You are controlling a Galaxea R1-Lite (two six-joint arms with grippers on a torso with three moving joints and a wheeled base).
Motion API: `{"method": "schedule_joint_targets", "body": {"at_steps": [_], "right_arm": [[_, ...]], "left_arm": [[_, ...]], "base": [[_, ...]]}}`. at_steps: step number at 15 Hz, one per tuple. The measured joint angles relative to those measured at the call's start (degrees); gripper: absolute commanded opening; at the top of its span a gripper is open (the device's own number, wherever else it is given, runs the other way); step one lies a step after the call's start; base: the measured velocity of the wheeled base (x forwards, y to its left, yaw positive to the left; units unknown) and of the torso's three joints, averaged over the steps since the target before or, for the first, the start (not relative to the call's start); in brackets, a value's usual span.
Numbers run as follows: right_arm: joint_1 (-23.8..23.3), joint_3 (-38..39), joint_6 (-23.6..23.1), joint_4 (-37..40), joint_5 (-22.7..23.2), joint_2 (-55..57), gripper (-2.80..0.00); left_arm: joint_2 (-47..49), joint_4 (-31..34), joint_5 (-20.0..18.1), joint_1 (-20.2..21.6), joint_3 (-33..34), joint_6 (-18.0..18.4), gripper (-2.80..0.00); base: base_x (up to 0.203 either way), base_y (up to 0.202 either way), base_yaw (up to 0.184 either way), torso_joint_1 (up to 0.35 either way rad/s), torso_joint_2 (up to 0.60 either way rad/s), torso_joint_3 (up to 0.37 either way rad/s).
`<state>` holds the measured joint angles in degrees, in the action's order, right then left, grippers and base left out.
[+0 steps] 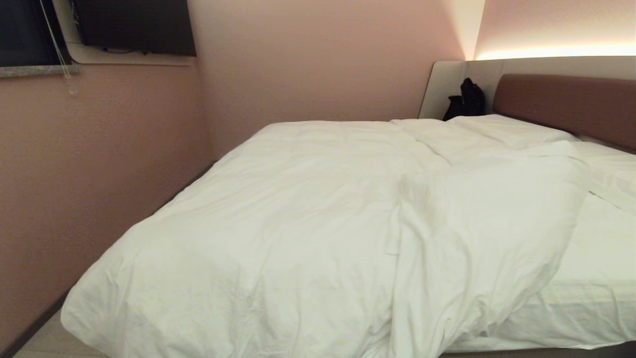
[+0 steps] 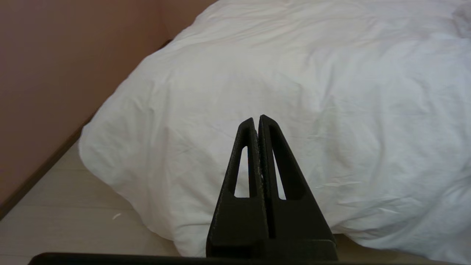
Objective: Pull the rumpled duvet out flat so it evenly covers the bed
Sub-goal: Hold the folded corner of the quilt
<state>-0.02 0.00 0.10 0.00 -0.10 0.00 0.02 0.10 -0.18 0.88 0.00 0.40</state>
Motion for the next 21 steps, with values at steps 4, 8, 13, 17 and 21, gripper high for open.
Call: {"method": "schedule_joint_targets", "body": {"at_steps": [4, 8, 13, 17, 21], "right_arm": [[0.02, 0.0, 0.0, 0.0, 0.0, 0.0, -2.8], [0.02, 0.0, 0.0, 0.0, 0.02, 0.0, -2.8], [0.02, 0.0, 0.0, 0.0, 0.0, 0.0, -2.8], [0.02, 0.0, 0.01, 0.0, 0.0, 0.0, -2.8], [0.02, 0.0, 0.01, 0.05, 0.02, 0.0, -2.8]], "left_arm": [[0.0, 0.0, 0.0, -0.02, 0.0, -0.02, -2.8], [0.0, 0.0, 0.02, -0.02, 0.0, 0.01, -2.8], [0.0, 0.0, 0.0, -0.02, -0.02, 0.04, -2.8], [0.0, 0.04, 0.02, 0.0, -0.02, 0.04, -2.8], [0.0, -0.02, 0.0, 0.0, -0.05, 0.04, -2.8]], "base": [[0.0, -0.195, 0.001, 0.0, 0.0, 0.002], [0.0, -0.195, 0.0, 0.003, 0.0, 0.001], [0.0, -0.195, 0.001, 0.002, 0.0, 0.003], [0.0, -0.101, 0.0, 0.003, 0.0, 0.002], [0.0, 0.0, 0.0, 0.0, 0.0, 0.0]]}}
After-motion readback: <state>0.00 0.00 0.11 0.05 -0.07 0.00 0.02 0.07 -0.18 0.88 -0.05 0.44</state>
